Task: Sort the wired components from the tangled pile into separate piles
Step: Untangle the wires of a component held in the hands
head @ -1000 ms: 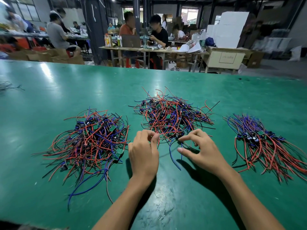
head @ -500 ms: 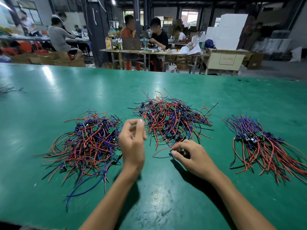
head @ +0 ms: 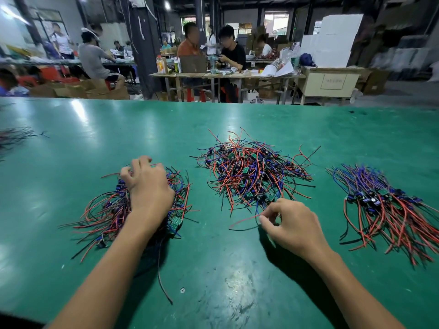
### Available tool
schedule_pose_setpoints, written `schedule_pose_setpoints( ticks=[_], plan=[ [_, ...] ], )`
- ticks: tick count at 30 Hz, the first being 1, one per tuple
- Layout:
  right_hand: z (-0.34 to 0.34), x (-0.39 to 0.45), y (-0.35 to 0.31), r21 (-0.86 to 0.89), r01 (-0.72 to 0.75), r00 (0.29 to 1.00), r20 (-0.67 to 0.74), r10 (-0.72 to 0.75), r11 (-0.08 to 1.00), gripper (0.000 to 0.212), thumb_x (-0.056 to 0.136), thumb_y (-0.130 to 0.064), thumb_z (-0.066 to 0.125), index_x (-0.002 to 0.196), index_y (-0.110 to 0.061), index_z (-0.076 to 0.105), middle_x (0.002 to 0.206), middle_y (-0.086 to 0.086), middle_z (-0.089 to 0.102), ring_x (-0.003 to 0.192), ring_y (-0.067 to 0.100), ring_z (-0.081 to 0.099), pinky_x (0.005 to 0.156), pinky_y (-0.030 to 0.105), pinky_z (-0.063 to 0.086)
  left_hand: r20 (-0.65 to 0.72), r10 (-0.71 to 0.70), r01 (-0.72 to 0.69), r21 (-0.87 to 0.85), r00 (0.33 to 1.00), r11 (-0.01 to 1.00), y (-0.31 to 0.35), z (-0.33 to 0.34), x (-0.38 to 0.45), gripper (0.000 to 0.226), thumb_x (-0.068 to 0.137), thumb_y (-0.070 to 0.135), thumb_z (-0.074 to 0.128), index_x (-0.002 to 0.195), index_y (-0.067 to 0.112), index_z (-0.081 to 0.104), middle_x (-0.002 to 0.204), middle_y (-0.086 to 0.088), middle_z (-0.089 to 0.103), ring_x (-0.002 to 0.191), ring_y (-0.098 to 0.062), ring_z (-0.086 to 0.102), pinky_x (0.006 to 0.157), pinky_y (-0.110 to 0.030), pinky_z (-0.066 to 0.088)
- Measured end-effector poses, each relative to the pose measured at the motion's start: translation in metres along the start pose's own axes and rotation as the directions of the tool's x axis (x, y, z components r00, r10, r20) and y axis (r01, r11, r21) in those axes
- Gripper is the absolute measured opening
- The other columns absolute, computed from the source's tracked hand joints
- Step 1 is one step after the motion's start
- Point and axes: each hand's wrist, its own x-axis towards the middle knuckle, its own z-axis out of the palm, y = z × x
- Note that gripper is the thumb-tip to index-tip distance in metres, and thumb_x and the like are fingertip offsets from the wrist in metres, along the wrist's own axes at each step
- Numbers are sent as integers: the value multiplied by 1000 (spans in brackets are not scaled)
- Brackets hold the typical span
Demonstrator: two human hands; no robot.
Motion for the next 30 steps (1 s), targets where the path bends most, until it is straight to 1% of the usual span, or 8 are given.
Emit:
schedule_pose_setpoints(
  ticks=[4,7,14,16,18,22,26,30],
  plan=[
    [-9,5,5,506,29,994,-103,28,862,14,80,-30,74,67,-24,70,64,-12,66,56,3,53,56,17,39,-49,339,-333,-360,940,871,41,10,-33,38,86,14,62,120,31,66,127,2,57,125,-17,44,94,-34,21],
    [-18,7,6,845,0,995,-56,88,535,15,78,-24,64,69,-13,70,64,3,65,59,13,49,54,21,37,-20,510,-431,-565,860,704,74,25,-61,45,89,17,61,131,32,57,131,11,53,126,-6,40,94,-27,20],
    [-41,10,11,969,-223,972,230,51,-105,10,73,-28,71,69,-18,72,75,2,66,70,15,59,68,25,48,-105,449,-325,-834,887,446,110,49,-93,47,88,48,69,133,42,55,137,29,51,132,3,42,108,-27,22],
    [-44,10,13,952,-287,958,283,-48,-103,22,64,-33,83,71,-17,68,81,5,65,77,17,60,77,31,47,-79,406,-256,-879,911,403,111,50,-99,67,88,49,70,146,42,37,146,29,41,136,-1,40,113,-28,21],
    [-47,7,13,954,-299,936,298,-189,24,28,70,-41,80,73,-17,65,85,7,63,81,20,56,81,38,40,-103,435,-285,-881,895,378,108,49,-102,79,90,44,69,154,41,24,156,27,30,142,-4,34,115,-34,22],
    [-48,4,9,954,-300,906,291,-307,19,26,80,-40,74,78,-15,65,87,9,62,82,22,54,80,39,40,-204,468,-392,-851,860,349,110,45,-106,53,94,29,68,143,34,50,150,23,45,138,-1,41,109,-30,28],
    [-51,6,9,913,-342,935,307,-177,-222,24,73,-37,84,78,-17,71,86,4,67,80,16,62,78,28,52,-159,414,-279,-928,896,248,109,40,-112,13,100,26,58,108,36,61,93,19,72,89,3,64,87,-27,40],
    [-51,9,15,887,-349,919,387,74,-303,18,77,-39,75,79,-21,77,89,0,73,79,16,64,74,30,50,-182,319,-251,-949,930,192,104,36,-109,12,102,29,57,100,30,68,67,12,63,54,-3,47,56,-15,35]
  ],
)
